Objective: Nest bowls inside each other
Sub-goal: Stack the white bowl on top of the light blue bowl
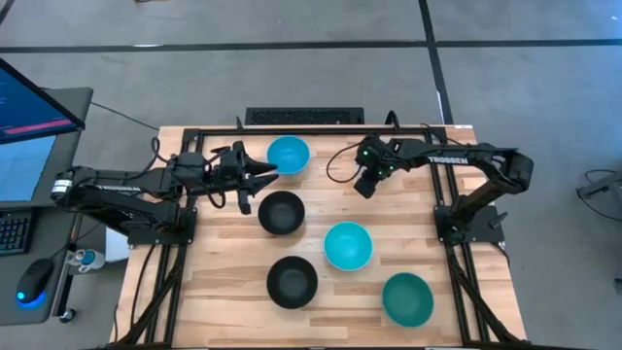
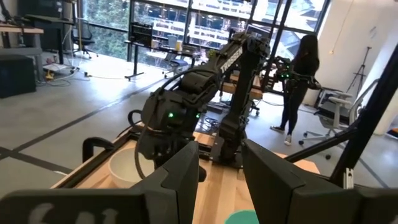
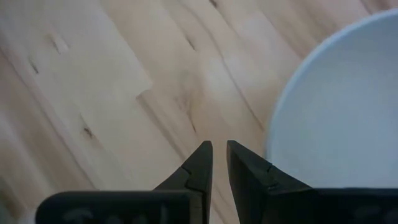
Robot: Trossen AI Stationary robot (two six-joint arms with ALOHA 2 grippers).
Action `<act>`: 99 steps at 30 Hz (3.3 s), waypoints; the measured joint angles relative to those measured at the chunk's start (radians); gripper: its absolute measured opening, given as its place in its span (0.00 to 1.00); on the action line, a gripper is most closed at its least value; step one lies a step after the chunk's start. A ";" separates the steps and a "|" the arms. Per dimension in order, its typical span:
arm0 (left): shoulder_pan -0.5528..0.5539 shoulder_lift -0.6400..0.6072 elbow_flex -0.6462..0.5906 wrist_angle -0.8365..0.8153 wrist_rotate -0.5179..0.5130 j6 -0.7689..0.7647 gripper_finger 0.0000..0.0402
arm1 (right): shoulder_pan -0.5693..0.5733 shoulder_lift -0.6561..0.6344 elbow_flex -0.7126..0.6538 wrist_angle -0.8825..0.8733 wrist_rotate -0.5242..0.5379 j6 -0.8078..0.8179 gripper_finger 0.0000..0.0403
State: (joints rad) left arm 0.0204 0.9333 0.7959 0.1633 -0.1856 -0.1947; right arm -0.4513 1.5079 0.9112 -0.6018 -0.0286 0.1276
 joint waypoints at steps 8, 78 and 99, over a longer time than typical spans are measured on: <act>0.004 0.000 0.000 0.000 -0.002 0.015 0.29 | -0.001 -0.023 0.001 -0.036 -0.061 -0.013 0.18; 0.004 0.000 0.000 0.010 0.006 -0.036 0.29 | -0.082 -0.015 0.215 -0.396 -0.039 -0.081 0.16; 0.000 0.000 0.000 0.011 0.024 -0.035 0.29 | -0.033 0.119 0.216 -0.306 -0.021 -0.089 0.28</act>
State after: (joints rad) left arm 0.0204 0.9337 0.7959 0.1744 -0.1619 -0.2302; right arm -0.4847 1.6268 1.1267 -0.9073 -0.0494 0.0387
